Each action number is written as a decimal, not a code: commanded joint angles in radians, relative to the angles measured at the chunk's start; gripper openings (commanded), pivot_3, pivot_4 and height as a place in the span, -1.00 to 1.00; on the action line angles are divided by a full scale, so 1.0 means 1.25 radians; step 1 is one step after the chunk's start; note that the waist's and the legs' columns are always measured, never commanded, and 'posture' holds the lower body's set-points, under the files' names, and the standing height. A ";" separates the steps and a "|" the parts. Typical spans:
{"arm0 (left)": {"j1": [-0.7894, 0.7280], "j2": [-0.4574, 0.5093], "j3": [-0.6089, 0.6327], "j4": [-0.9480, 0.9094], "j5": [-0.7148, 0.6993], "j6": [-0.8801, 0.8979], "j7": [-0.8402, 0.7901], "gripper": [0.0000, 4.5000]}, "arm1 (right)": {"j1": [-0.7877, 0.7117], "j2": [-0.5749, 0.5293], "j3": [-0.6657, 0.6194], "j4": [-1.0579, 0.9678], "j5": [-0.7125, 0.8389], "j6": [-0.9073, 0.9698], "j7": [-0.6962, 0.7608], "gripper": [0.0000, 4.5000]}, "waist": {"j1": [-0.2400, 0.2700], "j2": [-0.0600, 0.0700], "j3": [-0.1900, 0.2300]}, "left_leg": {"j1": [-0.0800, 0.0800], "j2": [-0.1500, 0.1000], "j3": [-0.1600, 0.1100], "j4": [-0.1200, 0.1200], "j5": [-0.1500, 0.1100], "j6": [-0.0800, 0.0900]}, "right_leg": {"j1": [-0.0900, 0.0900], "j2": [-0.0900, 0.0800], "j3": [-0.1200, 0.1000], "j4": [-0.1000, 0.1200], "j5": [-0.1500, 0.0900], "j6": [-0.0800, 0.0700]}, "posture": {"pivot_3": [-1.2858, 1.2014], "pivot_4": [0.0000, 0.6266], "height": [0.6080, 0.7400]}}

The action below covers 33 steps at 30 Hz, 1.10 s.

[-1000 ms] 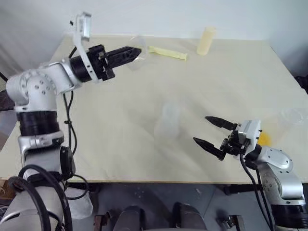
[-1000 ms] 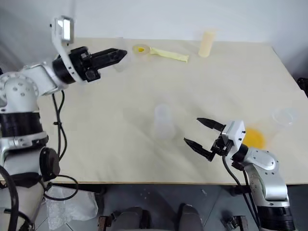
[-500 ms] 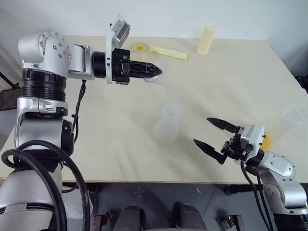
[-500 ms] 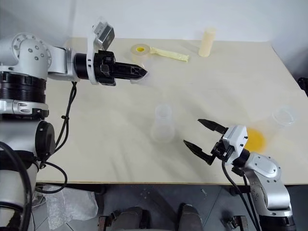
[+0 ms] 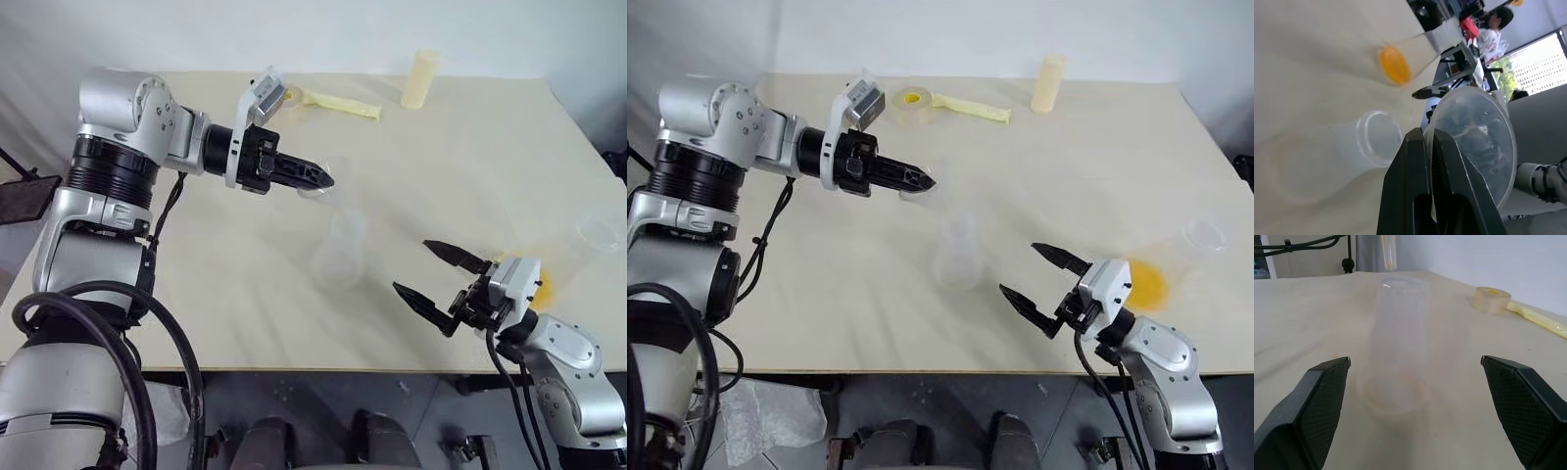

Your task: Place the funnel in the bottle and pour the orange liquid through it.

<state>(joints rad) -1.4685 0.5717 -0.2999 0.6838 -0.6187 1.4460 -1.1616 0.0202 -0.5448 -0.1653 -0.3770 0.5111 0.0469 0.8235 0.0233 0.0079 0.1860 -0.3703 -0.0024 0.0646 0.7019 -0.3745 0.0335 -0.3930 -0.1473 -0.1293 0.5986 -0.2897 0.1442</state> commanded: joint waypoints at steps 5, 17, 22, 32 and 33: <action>-0.043 -0.034 -0.037 0.065 0.078 -0.081 -0.065 -0.99 | 0.013 0.000 -0.011 -0.051 0.004 0.003 -0.023 1.00 | 0.000 0.000 0.000 | 0.000 0.000 0.001 0.000 0.000 0.000 | 0.000 0.000 0.000 0.000 0.000 0.000 | 0.03 -0.52 1.00; -0.115 -0.098 -0.115 0.219 0.227 -0.219 -0.222 -0.99 | 0.024 -0.003 -0.015 -0.064 0.006 0.013 -0.034 1.00 | 0.000 0.000 0.000 | -0.001 0.000 0.005 0.000 0.000 0.000 | -0.001 0.000 -0.001 0.000 0.000 0.000 | 0.03 -0.52 1.00; -0.149 -0.126 -0.092 0.279 0.266 -0.246 -0.255 -0.42 | 0.024 -0.002 -0.015 -0.065 0.002 0.012 -0.039 1.00 | 0.000 0.000 0.000 | -0.001 0.000 0.006 0.000 0.000 0.000 | -0.001 0.000 -0.001 0.000 0.000 0.000 | 0.03 -0.52 1.00; -0.158 -0.127 -0.064 0.303 0.319 -0.280 -0.296 0.99 | 0.011 -0.008 -0.021 -0.051 -0.001 0.010 -0.040 1.00 | 0.000 0.000 0.000 | -0.001 0.000 0.006 0.000 0.000 0.000 | -0.001 0.000 -0.001 0.000 0.000 0.000 | 0.03 -0.52 1.00; -0.158 -0.127 -0.058 0.303 0.322 -0.284 -0.295 0.99 | 0.008 -0.009 -0.021 -0.049 -0.001 0.010 -0.040 1.00 | 0.000 0.000 0.000 | -0.001 0.000 0.006 0.000 0.000 0.000 | -0.001 0.000 -0.001 0.000 0.000 0.000 | 0.03 -0.52 1.00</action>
<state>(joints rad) -1.6125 0.4111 -0.3982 1.0721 -0.2253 1.1034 -1.4997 0.0394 -0.5454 -0.1649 -0.4202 0.5051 0.0683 0.7754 0.0230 0.0074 0.1863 -0.3716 -0.0026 0.0716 0.7021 -0.3742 0.0340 -0.3939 -0.1475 -0.1304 0.5994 -0.2897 0.1443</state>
